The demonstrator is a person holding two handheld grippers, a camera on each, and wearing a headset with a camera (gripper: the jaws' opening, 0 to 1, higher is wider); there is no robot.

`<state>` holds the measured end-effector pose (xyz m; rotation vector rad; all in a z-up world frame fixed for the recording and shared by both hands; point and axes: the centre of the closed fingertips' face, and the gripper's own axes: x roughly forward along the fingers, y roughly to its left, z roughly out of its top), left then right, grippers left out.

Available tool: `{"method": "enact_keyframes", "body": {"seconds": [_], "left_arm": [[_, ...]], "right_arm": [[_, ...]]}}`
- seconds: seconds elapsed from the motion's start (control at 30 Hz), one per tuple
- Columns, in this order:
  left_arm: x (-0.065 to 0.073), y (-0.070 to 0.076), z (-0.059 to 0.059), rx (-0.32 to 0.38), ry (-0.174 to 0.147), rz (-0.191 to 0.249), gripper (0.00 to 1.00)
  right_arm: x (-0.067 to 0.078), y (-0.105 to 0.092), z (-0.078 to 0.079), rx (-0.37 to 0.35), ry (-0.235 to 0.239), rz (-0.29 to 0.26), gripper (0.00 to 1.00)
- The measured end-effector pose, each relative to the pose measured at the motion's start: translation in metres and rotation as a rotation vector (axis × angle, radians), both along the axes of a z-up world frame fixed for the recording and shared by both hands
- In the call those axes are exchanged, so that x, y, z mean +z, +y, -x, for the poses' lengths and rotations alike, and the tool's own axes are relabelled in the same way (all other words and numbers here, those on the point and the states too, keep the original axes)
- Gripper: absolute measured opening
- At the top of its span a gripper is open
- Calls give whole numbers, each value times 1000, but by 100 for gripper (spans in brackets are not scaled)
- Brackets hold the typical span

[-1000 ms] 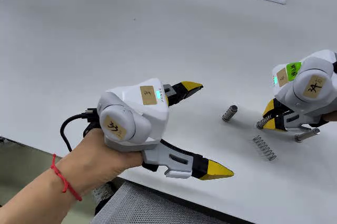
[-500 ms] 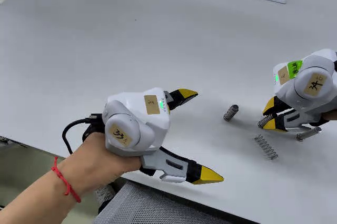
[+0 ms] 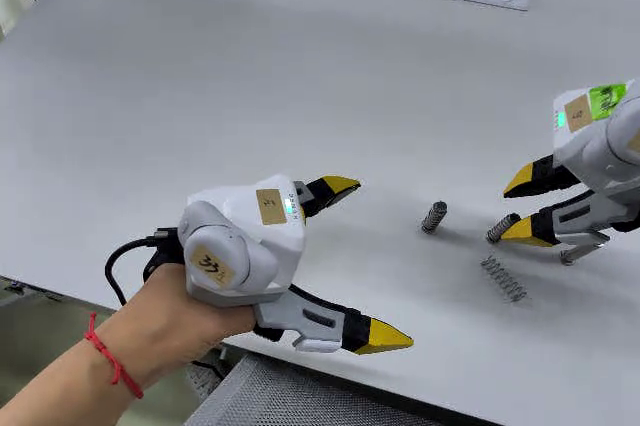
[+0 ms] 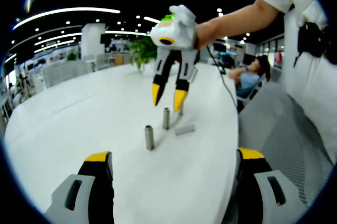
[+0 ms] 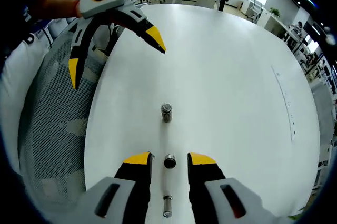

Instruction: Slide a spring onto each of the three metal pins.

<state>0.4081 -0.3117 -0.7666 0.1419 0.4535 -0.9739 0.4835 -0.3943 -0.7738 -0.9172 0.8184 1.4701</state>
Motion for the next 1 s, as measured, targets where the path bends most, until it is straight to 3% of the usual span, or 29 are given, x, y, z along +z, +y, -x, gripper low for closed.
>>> {"method": "enact_keyframes", "body": {"seconds": [0.23, 0.4, 0.77, 1.0], "left_arm": [[4, 0, 4, -2, -4, -26, 98], [8, -3, 9, -11, -7, -48, 96], [16, -12, 14, -40, -21, -102, 89], [24, -33, 12, -94, -33, -140, 79]], "right_arm": [[29, -13, 3, -104, 16, -165, 43], [49, -28, 10, -159, 23, -251, 50], [58, -69, 26, -223, 29, -372, 71], [57, -94, 32, -262, 40, -437, 82]]}}
